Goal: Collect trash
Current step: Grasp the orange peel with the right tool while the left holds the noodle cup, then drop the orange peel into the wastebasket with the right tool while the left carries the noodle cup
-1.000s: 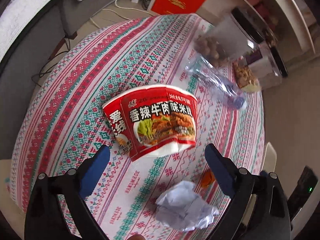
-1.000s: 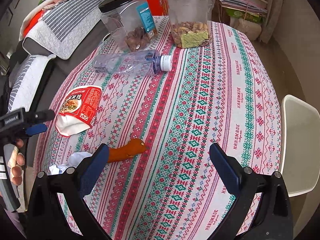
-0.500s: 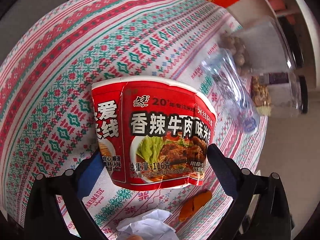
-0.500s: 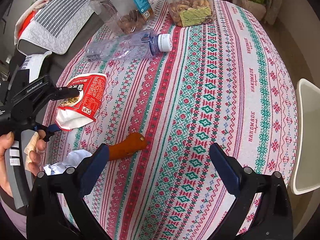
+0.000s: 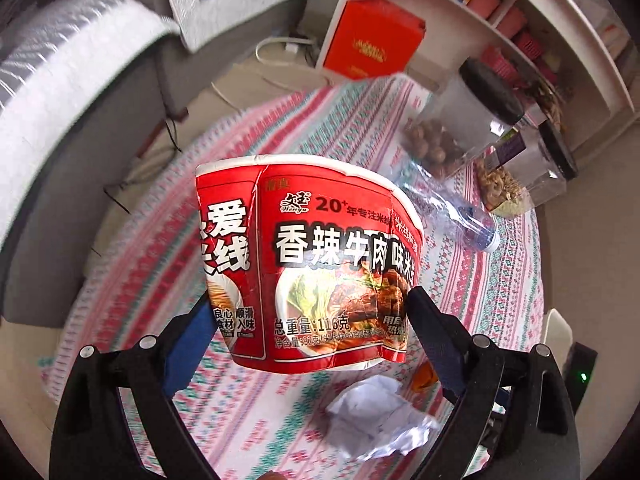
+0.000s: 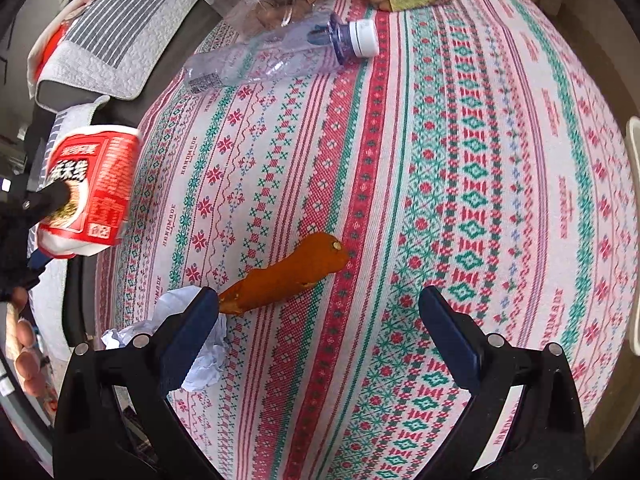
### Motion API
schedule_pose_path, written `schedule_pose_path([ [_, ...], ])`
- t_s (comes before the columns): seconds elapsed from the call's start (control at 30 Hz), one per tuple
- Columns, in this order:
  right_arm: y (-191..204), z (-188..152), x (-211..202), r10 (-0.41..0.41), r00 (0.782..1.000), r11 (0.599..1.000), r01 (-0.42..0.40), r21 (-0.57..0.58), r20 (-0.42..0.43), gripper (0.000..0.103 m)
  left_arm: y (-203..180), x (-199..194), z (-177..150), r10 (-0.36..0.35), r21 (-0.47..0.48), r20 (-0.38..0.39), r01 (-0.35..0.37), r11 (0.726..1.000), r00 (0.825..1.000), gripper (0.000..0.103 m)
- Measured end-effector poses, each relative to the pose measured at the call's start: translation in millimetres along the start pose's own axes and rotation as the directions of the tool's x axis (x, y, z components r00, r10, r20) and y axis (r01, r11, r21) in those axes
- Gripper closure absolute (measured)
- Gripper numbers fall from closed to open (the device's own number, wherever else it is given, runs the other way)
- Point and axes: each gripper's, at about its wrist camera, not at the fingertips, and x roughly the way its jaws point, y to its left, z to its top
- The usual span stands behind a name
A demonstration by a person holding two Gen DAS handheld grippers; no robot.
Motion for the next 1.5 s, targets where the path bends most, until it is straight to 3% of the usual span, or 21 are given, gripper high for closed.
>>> schedule_pose_path([
  [0.2, 11.5, -4.2, 9.0, -0.039, 0.998, 0.999, 0.037, 0.039, 0.045, 0.006, 31.0, -28.8, -13.0, 0.008, 0.012, 0.034, -0.009, 1.000, 0.999, 0.013],
  [0.37, 43.4, -4.1, 23.9, -0.121, 0.988, 0.991, 0.126, -0.038, 0.100, 0.006, 37.8, -25.0, -22.1, 0.012, 0.001, 0.009, -0.012, 1.000, 1.000, 0.013],
  [0.5, 61.1, -5.2, 31.2, -0.135, 0.982, 0.984, 0.149, -0.101, 0.136, 0.010, 44.7, -28.2, -26.8, 0.021, -0.005, 0.016, -0.021, 1.000, 1.000, 0.013],
  [0.57, 66.7, -5.3, 30.5, -0.122, 0.979, 0.981, 0.144, -0.130, 0.162, 0.029, 46.9, -29.9, -27.6, 0.025, -0.006, 0.019, -0.025, 1.000, 0.999, 0.013],
  [0.6, 68.3, -4.6, 31.1, -0.120, 0.980, 0.979, 0.143, -0.145, 0.157, 0.046, 48.4, -31.5, -27.7, 0.031, -0.004, 0.024, -0.031, 1.000, 0.999, 0.013],
  [0.67, 67.7, -5.5, 30.3, -0.116, 0.982, 0.974, 0.142, -0.179, 0.152, 0.065, 49.1, -34.0, -27.6, 0.043, 0.001, 0.034, -0.043, 0.999, 0.998, 0.013],
  [0.7, 63.1, -5.5, 28.0, -0.108, 0.983, 0.975, 0.134, -0.180, 0.147, 0.072, 48.6, -34.3, -27.2, 0.047, 0.003, 0.037, -0.048, 0.999, 0.998, 0.013],
  [0.8, 56.9, -1.2, 22.0, -0.087, 0.986, 0.976, 0.113, -0.187, 0.141, 0.079, 47.4, -34.1, -27.2, 0.048, 0.008, 0.038, -0.048, 0.999, 0.998, 0.013],
  [1.03, 47.8, 8.2, -11.7, -0.089, 0.967, 0.962, 0.145, -0.232, 0.237, 0.082, 38.6, -31.5, -28.7, 0.053, 0.031, 0.035, -0.054, 0.998, 0.998, 0.013],
  [1.5, 26.0, 4.6, -62.3, -0.025, 0.951, 0.975, 0.091, -0.201, 0.310, 0.082, 6.7, -18.4, -31.3, 0.049, 0.077, 0.017, -0.050, 0.996, 0.999, 0.012],
])
